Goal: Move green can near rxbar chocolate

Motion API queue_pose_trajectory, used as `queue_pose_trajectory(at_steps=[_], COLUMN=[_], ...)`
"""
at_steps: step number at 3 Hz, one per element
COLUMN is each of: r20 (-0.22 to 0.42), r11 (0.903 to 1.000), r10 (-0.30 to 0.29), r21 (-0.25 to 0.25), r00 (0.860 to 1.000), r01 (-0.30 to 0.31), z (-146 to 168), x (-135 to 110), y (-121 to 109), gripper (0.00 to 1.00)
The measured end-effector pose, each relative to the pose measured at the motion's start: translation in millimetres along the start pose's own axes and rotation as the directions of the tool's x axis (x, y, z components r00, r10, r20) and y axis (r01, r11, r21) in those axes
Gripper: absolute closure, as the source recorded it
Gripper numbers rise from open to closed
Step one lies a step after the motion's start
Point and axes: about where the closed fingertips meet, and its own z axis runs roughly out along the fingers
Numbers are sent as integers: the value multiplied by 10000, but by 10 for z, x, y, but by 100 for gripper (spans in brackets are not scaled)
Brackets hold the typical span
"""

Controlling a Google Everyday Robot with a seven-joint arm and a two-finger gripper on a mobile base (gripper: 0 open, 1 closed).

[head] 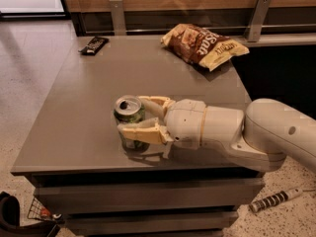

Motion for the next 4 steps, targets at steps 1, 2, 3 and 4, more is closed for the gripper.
queue_pose_trajectory(at_steps=[1,2,3,4], r20=[-180,-463,-543,-575], r11=[9997,9966,9900,9842], r10=[245,802,1334,1472], r21=[93,210,540,1079], r00=[9995,9957,9896,9874], r01=[-243,-793,-1305,-1404], z=[-36,-130,-146,23], x=[-31,-153,-333,-601], y=[-143,-653,-1302,-1846], gripper=[100,100,100,100])
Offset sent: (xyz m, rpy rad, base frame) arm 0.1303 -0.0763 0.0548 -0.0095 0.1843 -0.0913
